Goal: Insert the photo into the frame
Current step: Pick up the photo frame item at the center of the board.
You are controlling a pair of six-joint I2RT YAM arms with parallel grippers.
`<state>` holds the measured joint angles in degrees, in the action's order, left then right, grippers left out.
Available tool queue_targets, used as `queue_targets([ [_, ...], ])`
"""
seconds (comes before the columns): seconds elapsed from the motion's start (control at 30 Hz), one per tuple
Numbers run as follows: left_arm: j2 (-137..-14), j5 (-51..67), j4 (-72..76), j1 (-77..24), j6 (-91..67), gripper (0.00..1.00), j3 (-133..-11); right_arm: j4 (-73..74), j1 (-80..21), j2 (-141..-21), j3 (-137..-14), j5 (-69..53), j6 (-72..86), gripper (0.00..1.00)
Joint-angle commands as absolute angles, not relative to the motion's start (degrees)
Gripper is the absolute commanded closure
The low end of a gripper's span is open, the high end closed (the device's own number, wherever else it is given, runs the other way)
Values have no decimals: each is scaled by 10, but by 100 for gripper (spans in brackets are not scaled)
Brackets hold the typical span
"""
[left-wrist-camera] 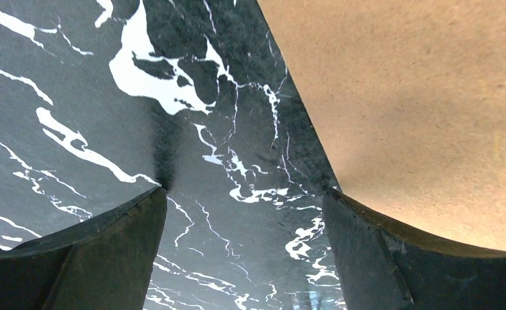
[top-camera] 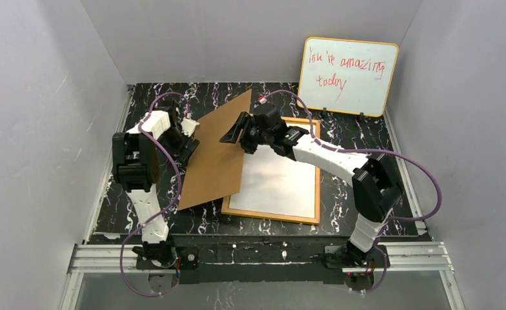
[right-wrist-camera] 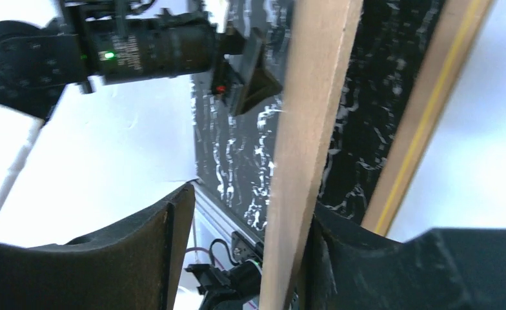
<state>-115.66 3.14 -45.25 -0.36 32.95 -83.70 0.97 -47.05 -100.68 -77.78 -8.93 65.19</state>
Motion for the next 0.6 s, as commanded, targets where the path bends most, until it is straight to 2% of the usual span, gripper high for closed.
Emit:
queue_targets([
  [0.0,-1164,76,-479,-11,325,11,-858,106,-470,-989,-820,-44,605,42],
  [0.17,-1122,80,-453,-11,339,4,-846,181,-469,-1011,-867,-29,595,60],
  [0.37,-1021,183,-438,-15,382,2,-819,244,-468,-1028,-918,-10,587,60],
  [0.5,-950,197,-454,-19,433,2,-811,255,-468,-1014,-919,-7,583,57],
  [0.57,-920,210,-479,-19,455,2,-805,244,-468,-1000,-904,-6,584,63],
])
